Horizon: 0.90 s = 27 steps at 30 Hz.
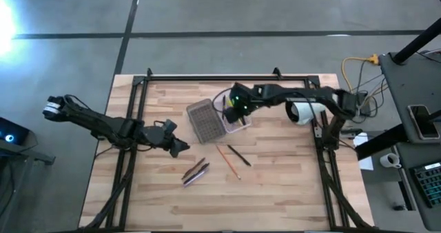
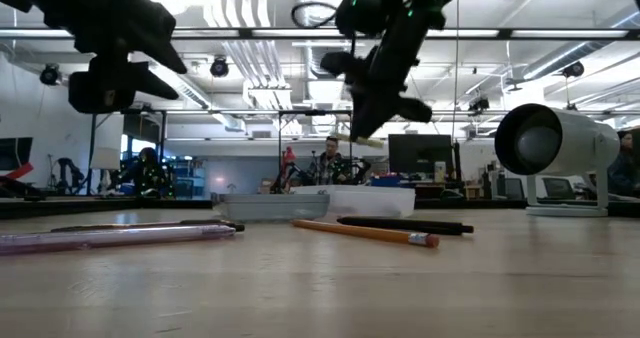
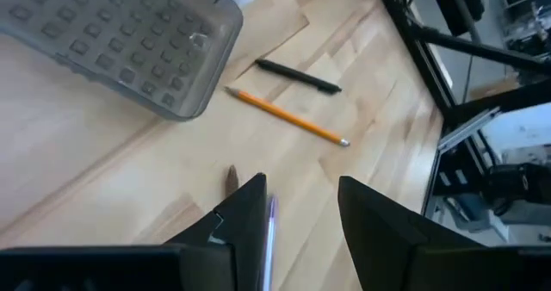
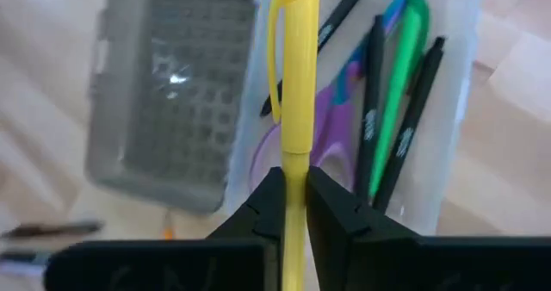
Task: Pick & place school supplies into a supply box
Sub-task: Put the yellow pen into the black supply box, then put the brown pen into the black supply box
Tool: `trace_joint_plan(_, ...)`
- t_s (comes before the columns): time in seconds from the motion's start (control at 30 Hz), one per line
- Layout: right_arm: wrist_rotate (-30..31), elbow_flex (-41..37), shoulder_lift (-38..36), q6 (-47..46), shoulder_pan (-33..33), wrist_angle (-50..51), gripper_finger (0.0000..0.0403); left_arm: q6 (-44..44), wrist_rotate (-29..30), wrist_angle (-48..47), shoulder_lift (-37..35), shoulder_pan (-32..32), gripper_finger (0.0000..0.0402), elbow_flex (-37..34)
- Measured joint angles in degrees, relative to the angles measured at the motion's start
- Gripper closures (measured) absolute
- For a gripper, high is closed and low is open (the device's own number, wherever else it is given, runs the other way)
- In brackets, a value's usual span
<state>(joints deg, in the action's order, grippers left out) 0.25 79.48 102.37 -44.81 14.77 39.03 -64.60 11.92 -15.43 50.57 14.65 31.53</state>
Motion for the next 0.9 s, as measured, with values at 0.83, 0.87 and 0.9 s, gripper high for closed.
trace_joint_plan(0.83, 14.83, 7.85, -2.83, 7.27, -11.9, 20.33, 0.0175, -13.11, -4.05, -7.43, 18.0, 7.99, 0.0272, 5.61)
trace_joint_plan(0.87, 15.0, 7.81, -2.81, 6.83, -12.73, 20.87, 0.0175, -13.13, -4.66, -9.35, 20.68, 8.23, 0.0272, 7.78)
trace_joint_plan(0.9, 15.0, 7.71, -2.71, 6.29, -13.49, 21.14, 0.0175, -13.13, -4.99, -12.41, 23.33, 8.33, 0.0272, 10.29)
